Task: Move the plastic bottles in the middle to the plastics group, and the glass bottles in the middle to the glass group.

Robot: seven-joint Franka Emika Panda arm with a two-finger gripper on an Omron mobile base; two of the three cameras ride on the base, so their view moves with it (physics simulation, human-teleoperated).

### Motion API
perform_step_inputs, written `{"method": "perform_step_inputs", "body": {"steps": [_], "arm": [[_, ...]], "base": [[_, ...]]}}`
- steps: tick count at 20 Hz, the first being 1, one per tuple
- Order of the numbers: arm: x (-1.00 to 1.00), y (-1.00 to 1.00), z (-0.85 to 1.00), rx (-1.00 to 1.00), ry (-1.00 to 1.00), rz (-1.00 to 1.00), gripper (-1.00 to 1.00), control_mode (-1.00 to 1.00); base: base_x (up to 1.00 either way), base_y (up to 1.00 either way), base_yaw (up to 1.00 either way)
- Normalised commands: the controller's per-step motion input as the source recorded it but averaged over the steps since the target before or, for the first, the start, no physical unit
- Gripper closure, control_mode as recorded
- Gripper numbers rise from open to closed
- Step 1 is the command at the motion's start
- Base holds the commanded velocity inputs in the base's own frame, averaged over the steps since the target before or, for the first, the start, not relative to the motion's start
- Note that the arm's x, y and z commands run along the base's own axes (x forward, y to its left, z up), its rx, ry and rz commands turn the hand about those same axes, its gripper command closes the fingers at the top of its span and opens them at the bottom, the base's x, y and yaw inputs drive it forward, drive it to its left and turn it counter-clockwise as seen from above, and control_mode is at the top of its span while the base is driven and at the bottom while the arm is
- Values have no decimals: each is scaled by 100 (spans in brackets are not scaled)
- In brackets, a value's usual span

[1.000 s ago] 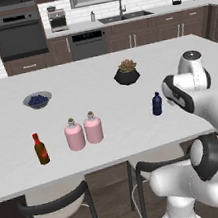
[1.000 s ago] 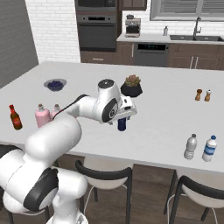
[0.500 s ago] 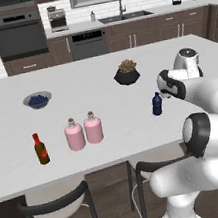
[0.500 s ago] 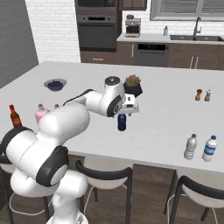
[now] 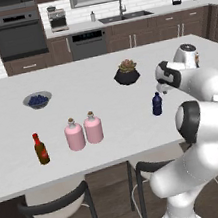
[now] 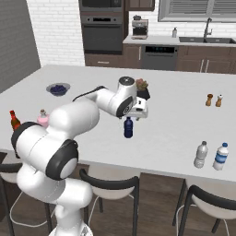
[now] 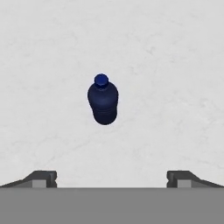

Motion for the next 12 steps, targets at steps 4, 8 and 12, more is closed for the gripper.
{"method": "perform_step_inputs", "body": {"steps": [4, 8, 12], "arm": [[0, 3, -20, 0, -1, 0, -100, -100], [0, 23, -23, 0, -6, 0, -100, -100], [19, 15, -12, 0, -3, 0, -100, -100]], "base": [[0, 0, 0], [0, 0, 0], [0, 0, 0]]}}
